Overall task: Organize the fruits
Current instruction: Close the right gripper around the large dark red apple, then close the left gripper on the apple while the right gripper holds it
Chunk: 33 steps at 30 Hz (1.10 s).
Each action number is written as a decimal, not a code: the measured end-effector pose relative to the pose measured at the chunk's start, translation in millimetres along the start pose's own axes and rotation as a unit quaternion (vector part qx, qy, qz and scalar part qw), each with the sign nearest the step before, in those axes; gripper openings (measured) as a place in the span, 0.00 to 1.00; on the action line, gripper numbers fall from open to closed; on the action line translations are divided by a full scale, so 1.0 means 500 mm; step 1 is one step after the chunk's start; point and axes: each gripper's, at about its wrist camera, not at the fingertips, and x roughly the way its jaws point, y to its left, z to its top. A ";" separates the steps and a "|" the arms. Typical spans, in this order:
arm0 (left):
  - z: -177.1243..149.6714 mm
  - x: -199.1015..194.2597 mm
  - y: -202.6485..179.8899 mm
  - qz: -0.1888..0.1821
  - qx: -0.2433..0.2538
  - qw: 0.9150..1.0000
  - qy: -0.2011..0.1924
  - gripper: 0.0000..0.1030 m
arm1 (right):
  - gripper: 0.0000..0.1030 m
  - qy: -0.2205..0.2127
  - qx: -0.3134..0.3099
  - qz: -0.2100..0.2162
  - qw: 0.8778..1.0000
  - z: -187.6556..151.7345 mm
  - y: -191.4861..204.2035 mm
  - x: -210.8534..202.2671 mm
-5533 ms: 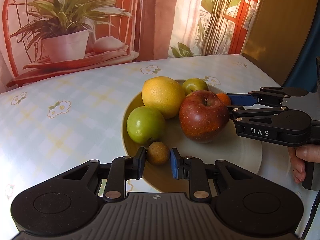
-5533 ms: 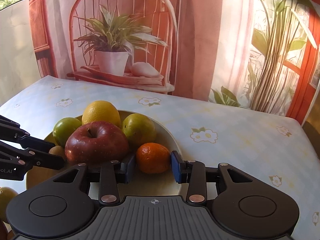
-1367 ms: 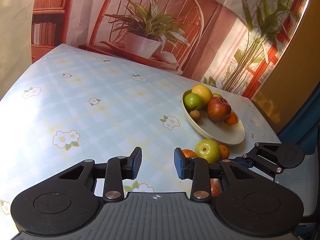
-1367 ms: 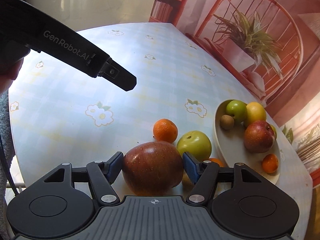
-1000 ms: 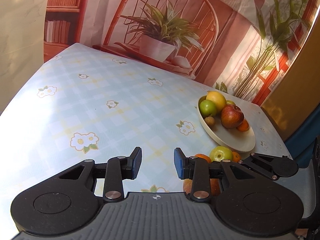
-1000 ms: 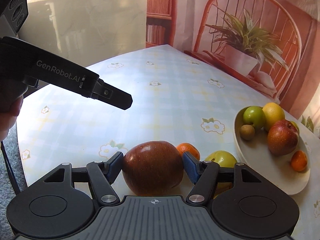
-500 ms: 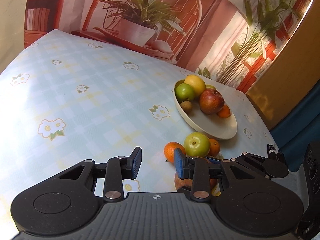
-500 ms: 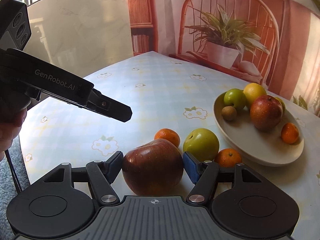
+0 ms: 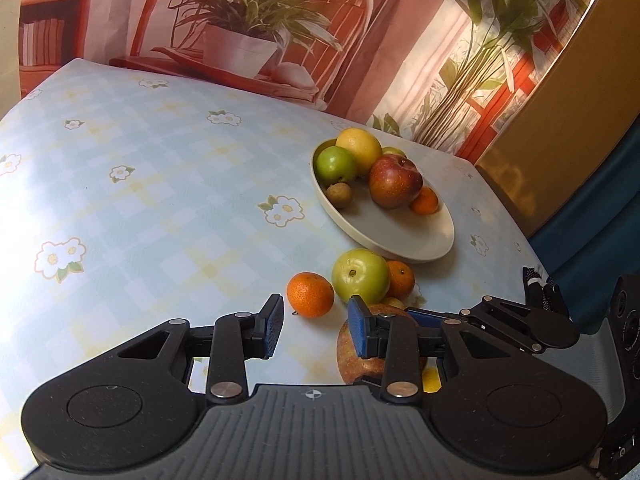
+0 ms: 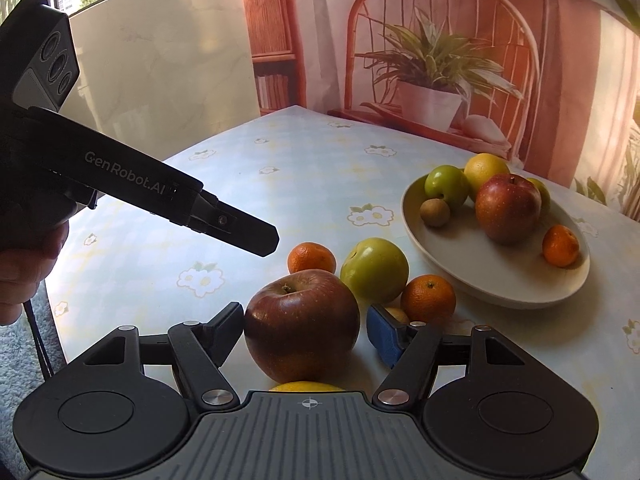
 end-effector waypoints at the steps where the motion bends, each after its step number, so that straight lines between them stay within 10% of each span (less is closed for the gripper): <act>1: 0.000 0.001 -0.001 -0.003 -0.001 1.000 0.001 0.36 | 0.60 -0.001 0.001 0.001 1.000 -0.002 -0.002 -0.003; 33: -0.016 0.074 -0.004 -0.113 -0.069 0.990 0.043 0.36 | 0.56 0.002 0.042 -0.004 0.999 -0.030 -0.031 -0.023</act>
